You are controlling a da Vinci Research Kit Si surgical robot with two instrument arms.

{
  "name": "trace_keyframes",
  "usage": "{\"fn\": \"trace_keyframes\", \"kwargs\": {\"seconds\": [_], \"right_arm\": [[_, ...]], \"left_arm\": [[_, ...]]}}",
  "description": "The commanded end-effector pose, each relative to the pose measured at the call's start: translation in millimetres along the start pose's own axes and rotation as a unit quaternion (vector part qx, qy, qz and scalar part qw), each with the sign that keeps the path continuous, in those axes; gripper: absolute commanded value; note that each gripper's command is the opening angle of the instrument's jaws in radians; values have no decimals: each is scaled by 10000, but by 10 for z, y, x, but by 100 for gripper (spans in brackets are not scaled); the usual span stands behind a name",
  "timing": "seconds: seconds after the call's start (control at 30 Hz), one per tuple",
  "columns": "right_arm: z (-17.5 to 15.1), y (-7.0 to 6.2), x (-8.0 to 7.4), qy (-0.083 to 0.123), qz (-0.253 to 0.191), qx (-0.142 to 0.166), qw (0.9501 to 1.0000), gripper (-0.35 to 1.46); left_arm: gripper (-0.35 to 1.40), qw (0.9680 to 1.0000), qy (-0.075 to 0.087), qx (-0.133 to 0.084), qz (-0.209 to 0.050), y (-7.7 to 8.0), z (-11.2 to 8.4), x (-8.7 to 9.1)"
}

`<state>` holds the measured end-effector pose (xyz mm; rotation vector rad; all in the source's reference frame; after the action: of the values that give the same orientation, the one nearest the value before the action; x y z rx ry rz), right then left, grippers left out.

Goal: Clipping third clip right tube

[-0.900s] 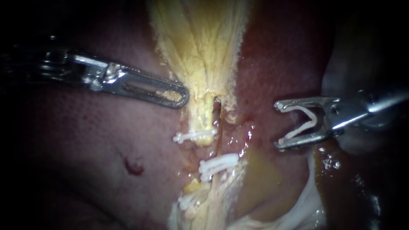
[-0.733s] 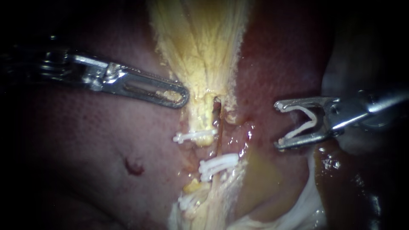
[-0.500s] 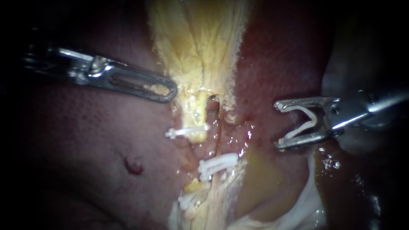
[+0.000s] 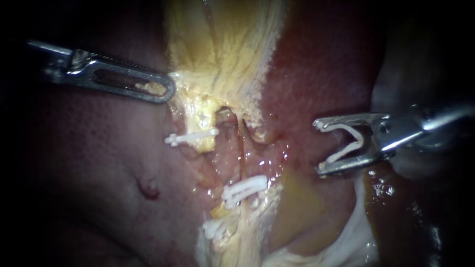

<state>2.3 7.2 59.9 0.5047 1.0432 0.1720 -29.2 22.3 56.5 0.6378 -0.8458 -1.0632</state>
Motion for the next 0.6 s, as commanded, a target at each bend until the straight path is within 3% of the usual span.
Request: {"fn": "trace_keyframes", "kwargs": {"seconds": [0.03,0.2,0.4,0.6], "right_arm": [[3,0,1,53,50,17,10000,50],[24,4,6,343,400,255,9983,50],[54,11,3,394,610,392,9966,50],[85,27,-8,402,873,440,9944,50]], "left_arm": [[-35,10000,0,-2,0,0,0,0],[-35,10000,-2,-5,3,1,1,2],[-35,10000,-3,-7,4,1,1,2],[-35,10000,-4,-8,4,1,1,2]]}}
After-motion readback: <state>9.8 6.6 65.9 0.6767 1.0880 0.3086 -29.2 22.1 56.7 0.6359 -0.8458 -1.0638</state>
